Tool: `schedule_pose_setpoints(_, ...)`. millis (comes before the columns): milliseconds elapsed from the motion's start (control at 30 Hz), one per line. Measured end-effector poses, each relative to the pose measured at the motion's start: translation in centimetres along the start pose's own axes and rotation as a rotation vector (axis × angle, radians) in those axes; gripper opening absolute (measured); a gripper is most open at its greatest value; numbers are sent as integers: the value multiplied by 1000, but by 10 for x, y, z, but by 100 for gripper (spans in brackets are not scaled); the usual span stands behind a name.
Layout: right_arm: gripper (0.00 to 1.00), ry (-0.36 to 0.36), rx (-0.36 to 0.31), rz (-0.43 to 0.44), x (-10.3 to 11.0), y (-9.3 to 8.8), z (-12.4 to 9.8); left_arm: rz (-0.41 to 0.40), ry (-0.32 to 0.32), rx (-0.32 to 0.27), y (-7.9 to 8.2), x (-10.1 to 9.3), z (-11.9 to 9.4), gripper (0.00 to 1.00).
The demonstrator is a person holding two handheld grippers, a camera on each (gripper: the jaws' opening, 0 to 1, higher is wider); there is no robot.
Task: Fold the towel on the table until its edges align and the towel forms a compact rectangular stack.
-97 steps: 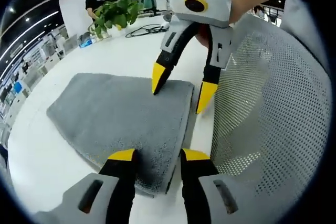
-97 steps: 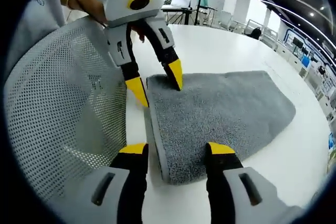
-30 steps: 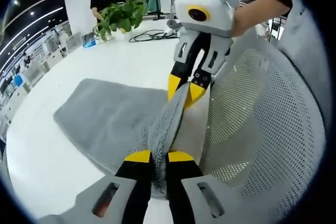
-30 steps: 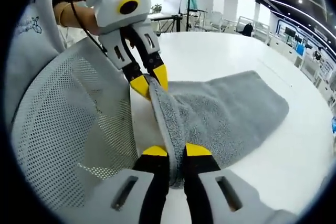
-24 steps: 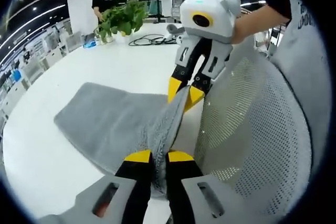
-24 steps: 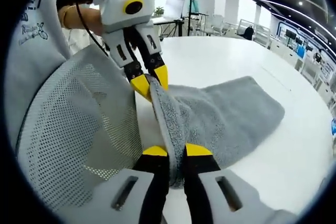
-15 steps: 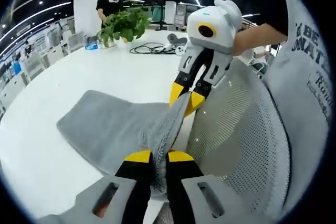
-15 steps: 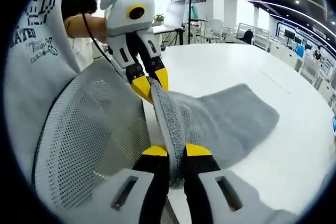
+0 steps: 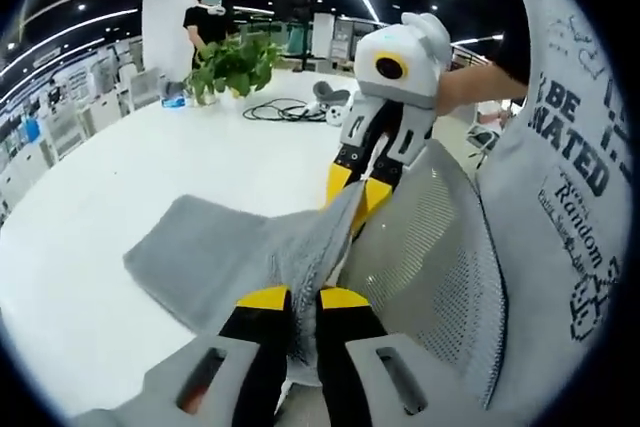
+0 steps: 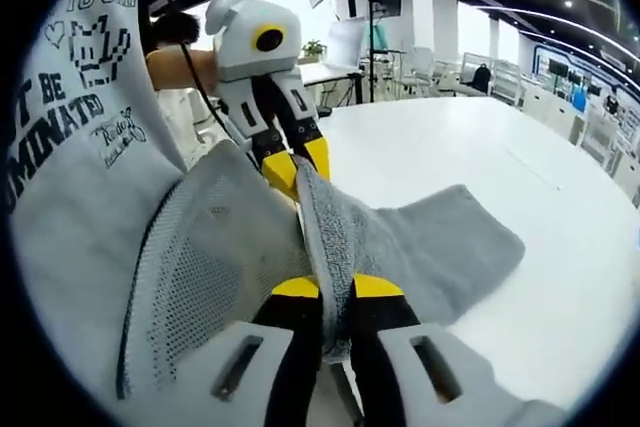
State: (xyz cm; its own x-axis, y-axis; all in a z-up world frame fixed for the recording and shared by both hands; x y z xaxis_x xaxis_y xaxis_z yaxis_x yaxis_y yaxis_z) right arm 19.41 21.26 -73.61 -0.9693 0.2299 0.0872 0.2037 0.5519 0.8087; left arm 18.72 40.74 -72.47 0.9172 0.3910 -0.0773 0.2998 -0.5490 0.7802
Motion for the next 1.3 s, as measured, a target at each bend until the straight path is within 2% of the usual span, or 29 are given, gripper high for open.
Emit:
schedule_pose_setpoints(100,7,-1,-11,12,-2,4,-3,-27,4,-25,5,2,-2,9)
schedule_pose_setpoints(300,7,-9,-4,22,-11,10,-5,-26,11,-38,11,9,0,9)
schedule_pose_setpoints(600,7,-31,-5,35,-35,21,-6,-55,7,-60,19,32,3,9)
schedule_pose_setpoints(733,7,-24,-13,105,-49,26,-6,-83,-9,-71,22,45,5,9)
schedule_pose_setpoints(1033,8,-5,0,165,-81,32,3,-104,-53,-66,25,76,14,9)
schedule_pose_setpoints(1200,9,-7,-8,217,-100,29,13,-177,-58,-58,22,96,25,9)
schedule_pose_setpoints(1300,10,-8,-27,249,-105,27,16,-191,-48,-45,20,101,28,9)
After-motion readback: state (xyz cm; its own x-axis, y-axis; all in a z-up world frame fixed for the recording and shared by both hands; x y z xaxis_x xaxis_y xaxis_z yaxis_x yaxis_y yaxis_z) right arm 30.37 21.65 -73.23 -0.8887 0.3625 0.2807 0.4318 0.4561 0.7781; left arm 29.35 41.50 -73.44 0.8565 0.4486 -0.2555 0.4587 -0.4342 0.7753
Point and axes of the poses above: the point that each gripper's makers call its tool centre point, and the gripper's own axes: z roughly forward along the fingers, x roughly to its left, y roughly out of its top, the point moved 9 cm from there along -z, roughly backward along the fingers, and after that the axes turned 1 degree about -y, right-handed, at the moved point
